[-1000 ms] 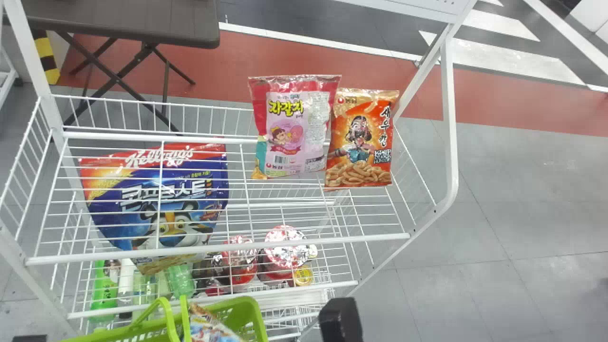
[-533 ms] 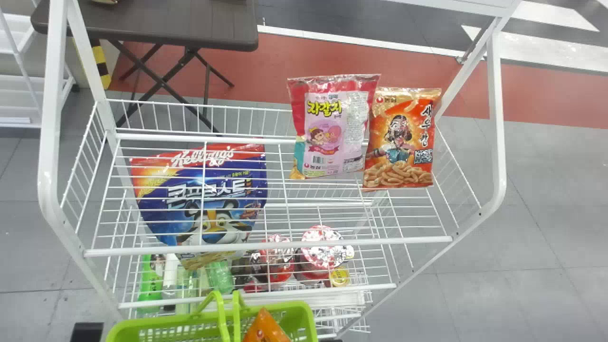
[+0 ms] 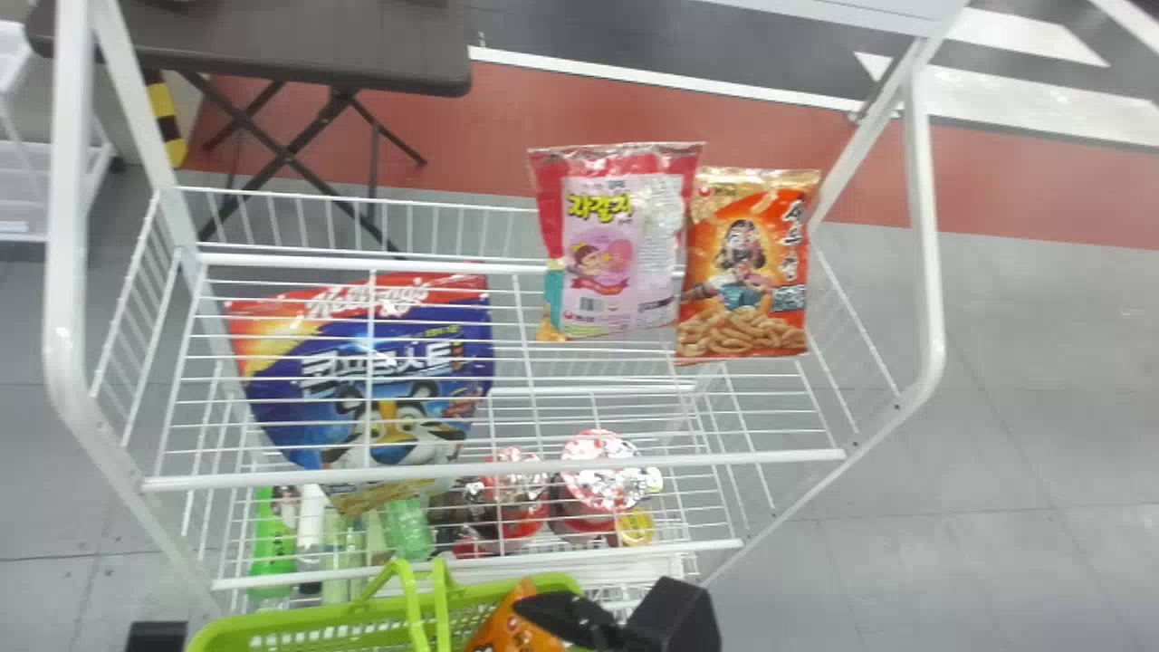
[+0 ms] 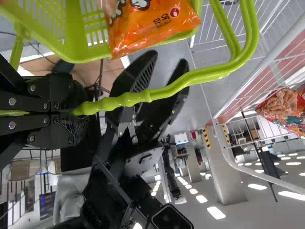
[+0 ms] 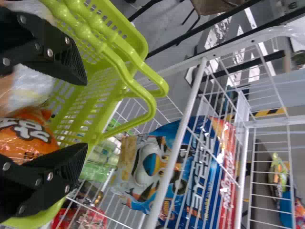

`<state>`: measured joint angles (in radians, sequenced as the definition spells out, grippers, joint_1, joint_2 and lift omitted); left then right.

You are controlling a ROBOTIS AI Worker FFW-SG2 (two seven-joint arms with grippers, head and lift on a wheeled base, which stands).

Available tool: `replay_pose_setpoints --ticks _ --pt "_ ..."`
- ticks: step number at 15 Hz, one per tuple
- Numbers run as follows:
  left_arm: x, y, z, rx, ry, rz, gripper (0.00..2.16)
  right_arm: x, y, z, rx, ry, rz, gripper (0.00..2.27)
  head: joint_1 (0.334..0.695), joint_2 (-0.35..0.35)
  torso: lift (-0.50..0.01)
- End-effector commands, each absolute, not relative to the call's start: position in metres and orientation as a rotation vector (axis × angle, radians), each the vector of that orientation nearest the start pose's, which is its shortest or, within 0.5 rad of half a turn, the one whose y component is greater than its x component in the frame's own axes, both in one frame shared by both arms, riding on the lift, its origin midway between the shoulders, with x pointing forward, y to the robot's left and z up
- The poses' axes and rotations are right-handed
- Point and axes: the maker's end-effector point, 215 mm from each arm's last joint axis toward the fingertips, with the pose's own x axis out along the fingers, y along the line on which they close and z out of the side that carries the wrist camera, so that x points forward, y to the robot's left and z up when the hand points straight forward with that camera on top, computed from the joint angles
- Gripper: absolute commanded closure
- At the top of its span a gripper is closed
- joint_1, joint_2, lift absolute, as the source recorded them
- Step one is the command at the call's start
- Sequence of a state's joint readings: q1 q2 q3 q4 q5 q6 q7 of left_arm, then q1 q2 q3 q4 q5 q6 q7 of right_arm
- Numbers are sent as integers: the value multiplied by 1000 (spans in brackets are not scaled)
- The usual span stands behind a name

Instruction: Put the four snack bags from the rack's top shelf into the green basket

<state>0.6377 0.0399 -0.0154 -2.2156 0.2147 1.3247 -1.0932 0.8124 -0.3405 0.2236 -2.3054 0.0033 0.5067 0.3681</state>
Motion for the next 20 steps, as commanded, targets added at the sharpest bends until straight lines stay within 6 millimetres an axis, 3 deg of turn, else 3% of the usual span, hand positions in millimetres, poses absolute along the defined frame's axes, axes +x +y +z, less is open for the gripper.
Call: replay_pose_setpoints --ticks 1,3,5,9,12,15,20 --pt "145 9 -446 -854 1118 -1074 2148 254 -89 -463 -97 590 685 53 695 -240 0" --pt "145 8 -446 -856 1117 -1076 2148 283 -106 -435 -125 457 615 36 695 -260 0" --pt "141 2 -446 -851 1126 -1086 2148 327 -132 -390 -154 262 503 36 695 -283 0" --pt "136 -4 -447 -820 1141 -1100 2148 409 -184 -349 -78 71 304 36 695 -350 0" --pt "133 -5 -448 -813 1153 -1102 2148 473 -209 -354 -64 60 226 53 695 -350 0" --pt "131 -5 -448 -811 1156 -1108 2148 515 -224 -357 -74 58 187 56 695 -350 0" --pt "133 -4 -448 -808 1156 -1108 2148 558 -229 -368 -104 112 186 63 695 -350 0"
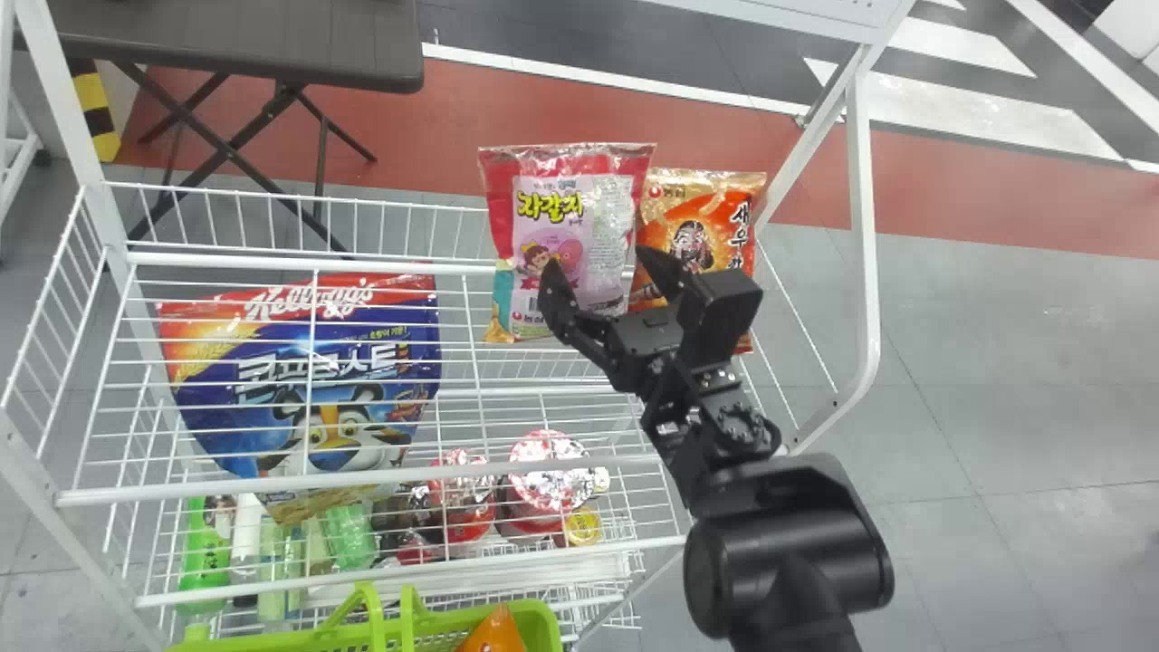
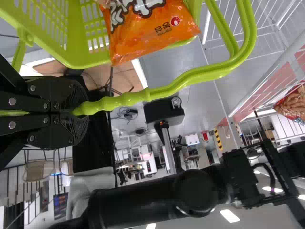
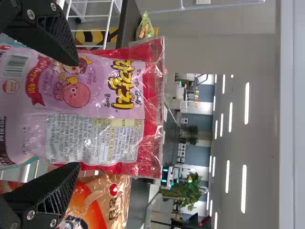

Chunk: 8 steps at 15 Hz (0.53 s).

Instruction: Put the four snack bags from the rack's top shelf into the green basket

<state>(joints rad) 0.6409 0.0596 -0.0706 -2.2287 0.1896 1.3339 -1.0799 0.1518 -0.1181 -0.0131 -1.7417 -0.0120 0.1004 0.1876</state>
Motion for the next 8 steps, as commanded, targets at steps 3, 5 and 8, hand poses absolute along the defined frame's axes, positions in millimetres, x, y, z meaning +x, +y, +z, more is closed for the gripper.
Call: replay_pose_setpoints --ticks 3,5,8 --pt "135 -4 -447 -807 1151 -1110 2148 570 -223 -384 -101 193 222 140 695 -350 0" --pt "136 -2 -448 -805 1152 -1107 2148 573 -213 -391 -93 231 284 755 695 -350 0" --pt "138 -2 -448 -803 1153 -1107 2148 564 -205 -398 -84 247 312 2040 695 -337 0"
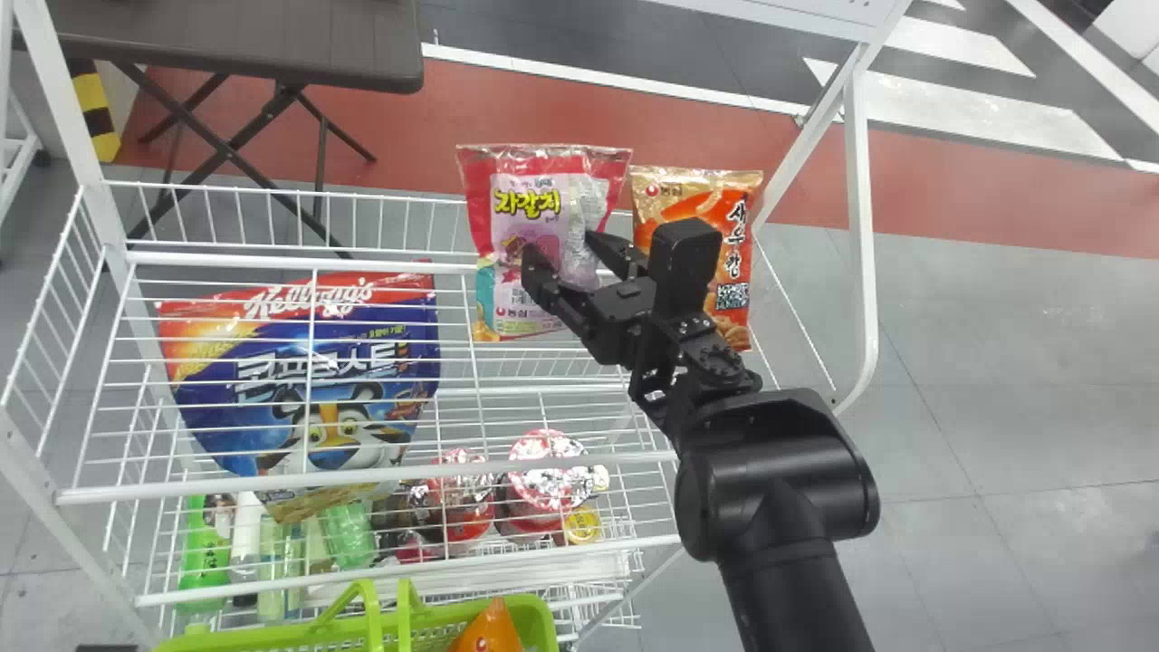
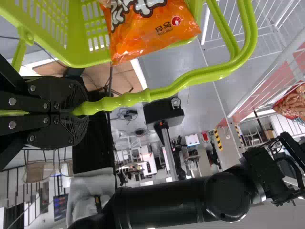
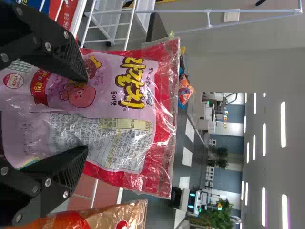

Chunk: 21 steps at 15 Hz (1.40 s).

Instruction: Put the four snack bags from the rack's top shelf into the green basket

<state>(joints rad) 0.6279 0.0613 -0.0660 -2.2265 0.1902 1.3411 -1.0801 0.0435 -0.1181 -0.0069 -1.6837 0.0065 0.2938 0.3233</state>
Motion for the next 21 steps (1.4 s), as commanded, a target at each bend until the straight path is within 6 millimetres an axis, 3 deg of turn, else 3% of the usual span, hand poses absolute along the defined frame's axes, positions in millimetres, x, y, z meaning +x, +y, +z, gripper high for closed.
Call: replay_pose_setpoints --ticks 1,3,7,11,13,15,17,21 --pt "138 -1 -448 -802 1155 -1104 2148 560 -201 -396 -82 240 318 2044 695 -335 0" --pt "140 -1 -447 -800 1151 -1103 2148 548 -197 -382 -86 211 324 2044 695 -328 0" --pt "144 -2 -446 -796 1147 -1106 2148 517 -206 -351 -92 136 302 2047 695 -330 0" --pt "148 5 -447 -795 1145 -1087 2148 452 -230 -310 -47 85 286 2047 695 -350 0" --pt "151 8 -448 -794 1142 -1078 2148 413 -235 -304 -11 112 312 2047 695 -350 0" --pt "157 10 -447 -789 1131 -1072 2145 380 -236 -317 36 203 344 2044 695 -350 0" --pt "160 16 -445 -801 1119 -1057 2148 352 -223 -367 157 427 415 2047 695 -350 0" --pt "160 15 -441 -804 1109 -1055 2148 277 -189 -434 379 770 519 2047 695 -350 0"
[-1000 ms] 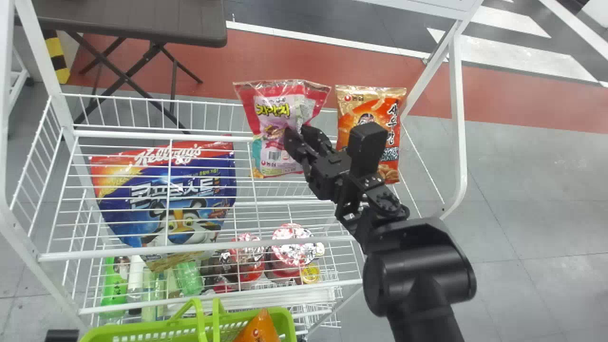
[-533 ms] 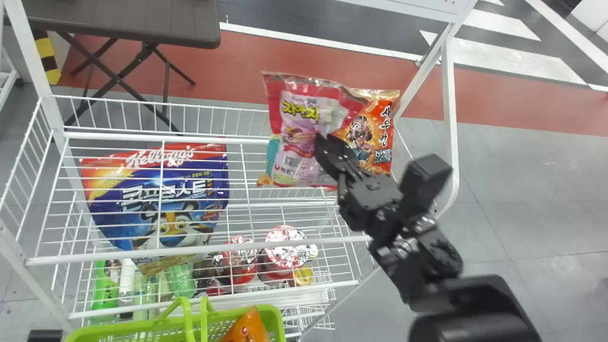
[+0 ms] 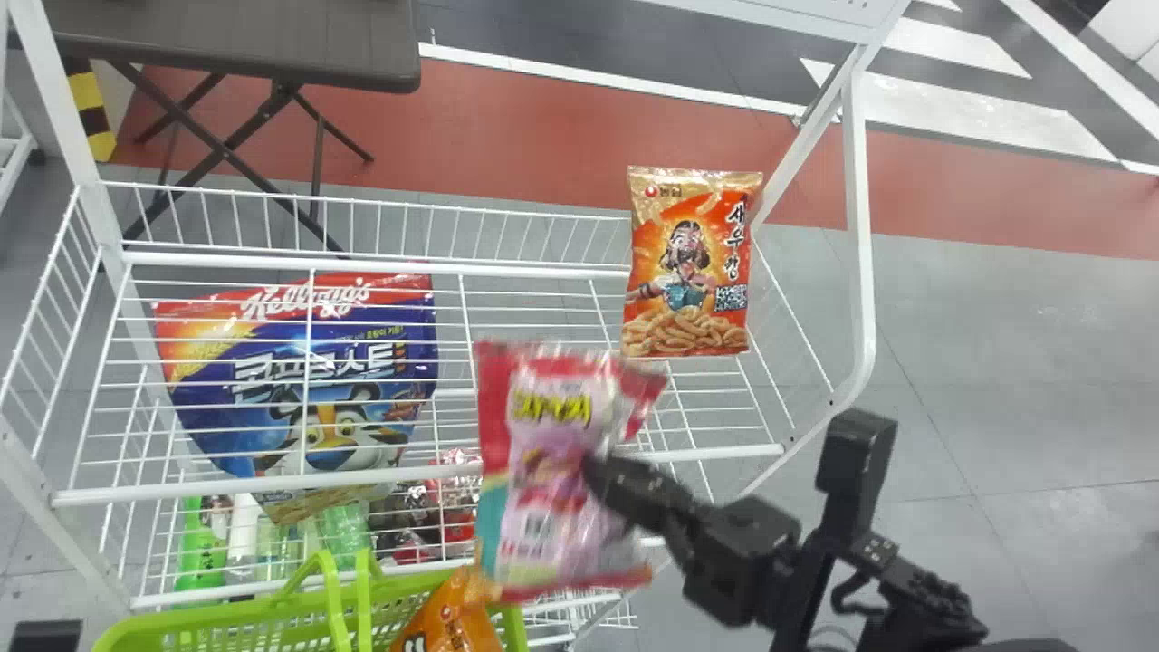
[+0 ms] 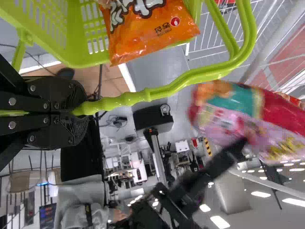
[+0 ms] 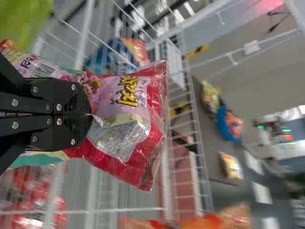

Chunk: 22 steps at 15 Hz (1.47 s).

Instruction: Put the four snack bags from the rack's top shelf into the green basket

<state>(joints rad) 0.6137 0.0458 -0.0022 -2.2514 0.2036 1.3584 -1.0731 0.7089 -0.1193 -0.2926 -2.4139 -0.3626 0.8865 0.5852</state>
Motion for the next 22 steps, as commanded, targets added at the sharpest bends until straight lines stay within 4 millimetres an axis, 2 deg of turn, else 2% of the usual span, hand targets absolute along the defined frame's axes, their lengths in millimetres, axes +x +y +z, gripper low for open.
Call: replay_pose_setpoints --ticks 1,3,6,8,10,13,15,17,19,20,21,22 --pt "161 15 -440 -804 1103 -1057 2148 257 -176 -445 439 840 551 2047 695 -350 0" --pt "161 15 -441 -802 1105 -1054 2148 228 -155 -462 508 943 592 2044 695 -350 0" --pt "160 13 -438 -807 1098 -1064 2148 203 -126 -494 516 1034 643 2044 695 -350 0" --pt "159 10 -436 -808 1097 -1071 2148 196 -105 -501 525 1052 686 2047 695 -350 0" --pt "156 7 -435 -806 1099 -1080 2148 193 -83 -498 522 1043 731 2044 695 -350 0" --pt "153 6 -435 -806 1104 -1083 2145 172 -57 -505 487 1094 792 2047 695 -293 0" --pt "153 7 -434 -805 1097 -1082 2148 155 -53 -524 420 1142 802 2044 695 -250 0" --pt "153 7 -433 -805 1095 -1084 2148 155 -59 -534 380 1152 785 2044 695 -224 0" --pt "152 5 -432 -805 1095 -1089 2148 164 -66 -531 367 1119 766 2020 695 -233 0" --pt "150 5 -431 -807 1098 -1089 2148 177 -73 -527 351 1068 738 1504 695 -252 0" --pt "149 5 -431 -805 1095 -1090 2148 192 -80 -522 330 1010 713 559 695 -268 0" --pt "149 6 -430 -803 1096 -1089 2148 203 -89 -518 319 973 692 -2 695 -282 0"
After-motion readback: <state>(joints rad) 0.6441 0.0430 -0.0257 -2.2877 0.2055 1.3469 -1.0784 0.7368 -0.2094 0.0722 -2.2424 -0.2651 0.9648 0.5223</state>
